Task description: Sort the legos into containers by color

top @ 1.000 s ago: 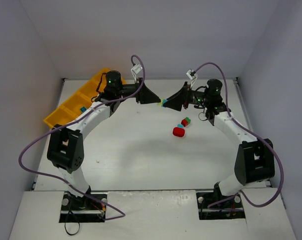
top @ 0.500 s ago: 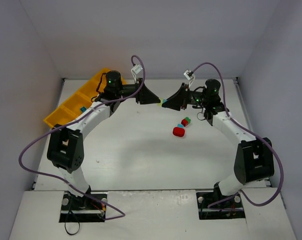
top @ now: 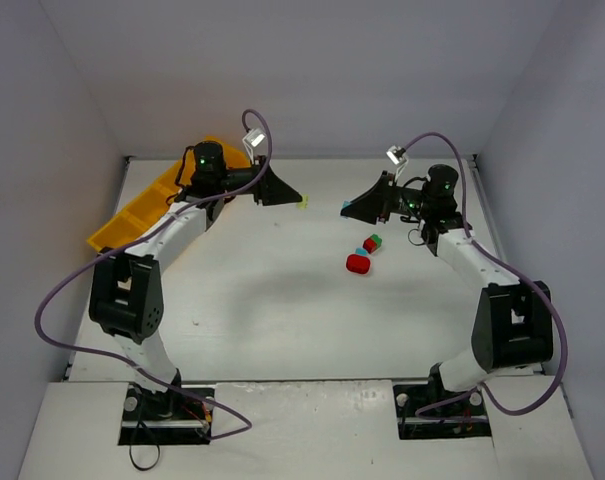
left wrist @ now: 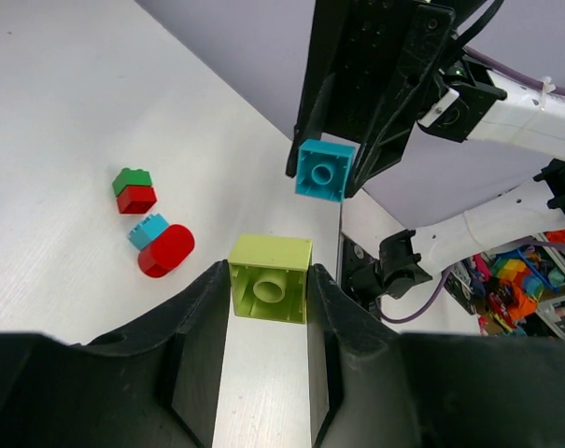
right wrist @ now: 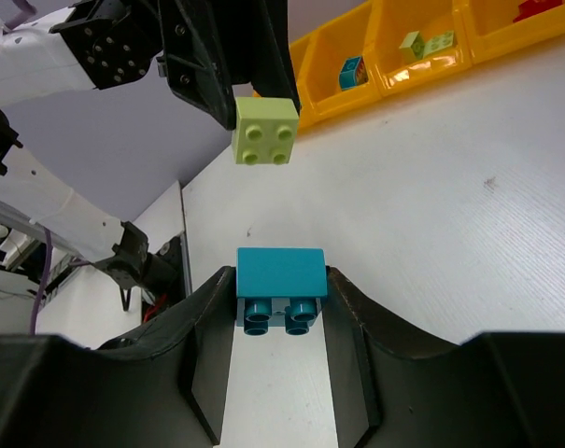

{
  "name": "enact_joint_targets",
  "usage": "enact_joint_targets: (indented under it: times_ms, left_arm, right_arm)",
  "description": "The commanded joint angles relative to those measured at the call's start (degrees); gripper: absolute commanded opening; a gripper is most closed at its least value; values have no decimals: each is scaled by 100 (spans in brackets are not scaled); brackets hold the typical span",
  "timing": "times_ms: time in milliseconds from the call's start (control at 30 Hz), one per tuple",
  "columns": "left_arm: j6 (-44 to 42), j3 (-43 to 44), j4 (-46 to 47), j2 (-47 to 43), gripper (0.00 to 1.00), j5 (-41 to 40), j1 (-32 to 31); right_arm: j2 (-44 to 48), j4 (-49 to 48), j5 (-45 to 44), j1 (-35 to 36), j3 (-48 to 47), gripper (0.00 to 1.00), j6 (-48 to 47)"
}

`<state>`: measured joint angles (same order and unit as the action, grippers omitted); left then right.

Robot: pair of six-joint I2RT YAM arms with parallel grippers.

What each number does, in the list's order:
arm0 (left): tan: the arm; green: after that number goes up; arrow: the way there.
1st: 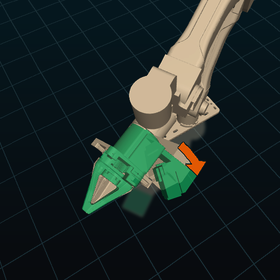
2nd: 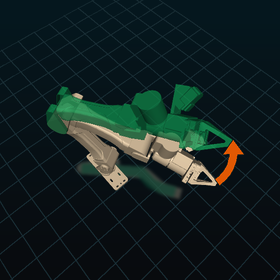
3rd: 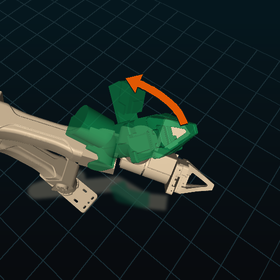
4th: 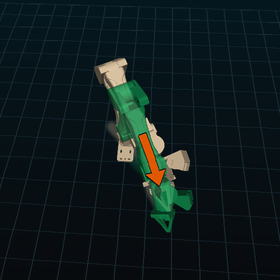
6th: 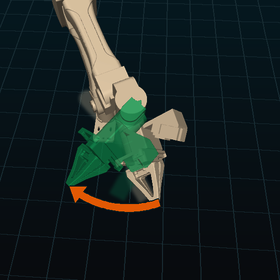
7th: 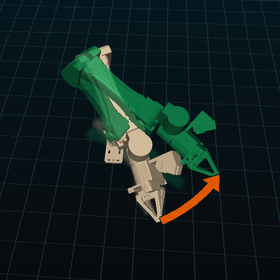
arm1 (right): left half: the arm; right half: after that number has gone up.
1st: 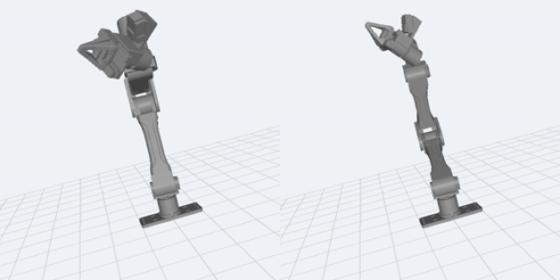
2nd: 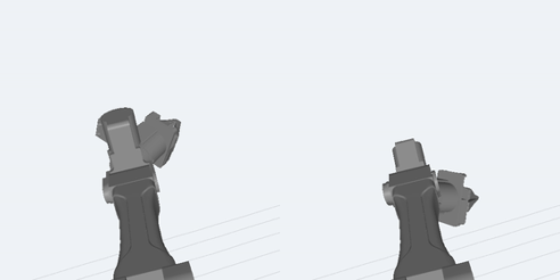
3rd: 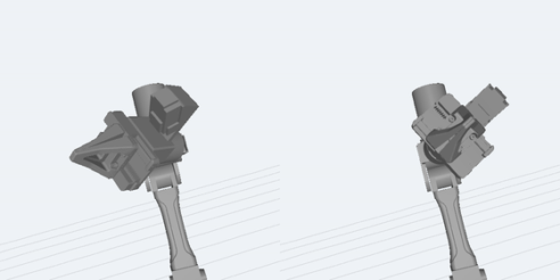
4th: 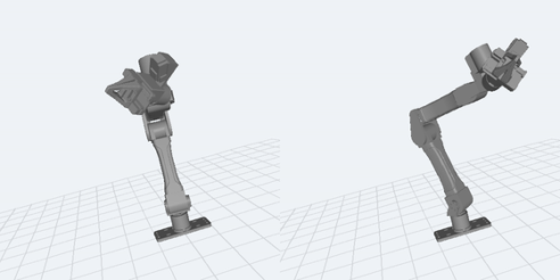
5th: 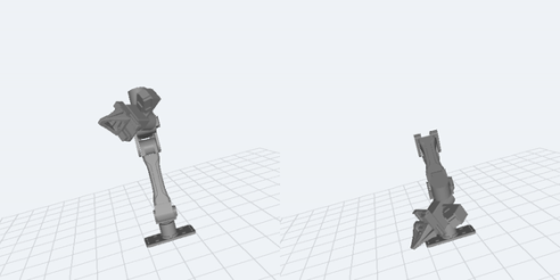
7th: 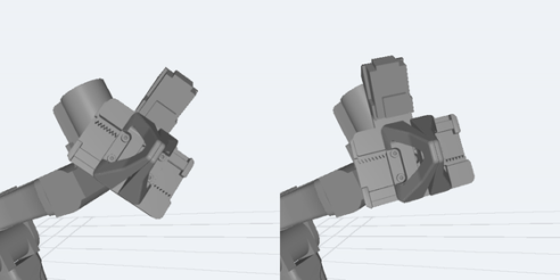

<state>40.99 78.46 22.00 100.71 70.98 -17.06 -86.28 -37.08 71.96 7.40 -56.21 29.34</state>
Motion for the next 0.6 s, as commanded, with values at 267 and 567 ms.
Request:
enact_joint_targets:
  times_ms: [267, 567]
  left_arm:
    - [-1760, 1177, -2864, -8, 0, -1882, 1186]
    - [-2930, 2700, -4730, 932, 0, -6015, 1583]
  right_arm:
    - [410, 561, 46, -46, -154, 1, -780]
    - [542, 982, -165, -63, -84, 2, -1053]
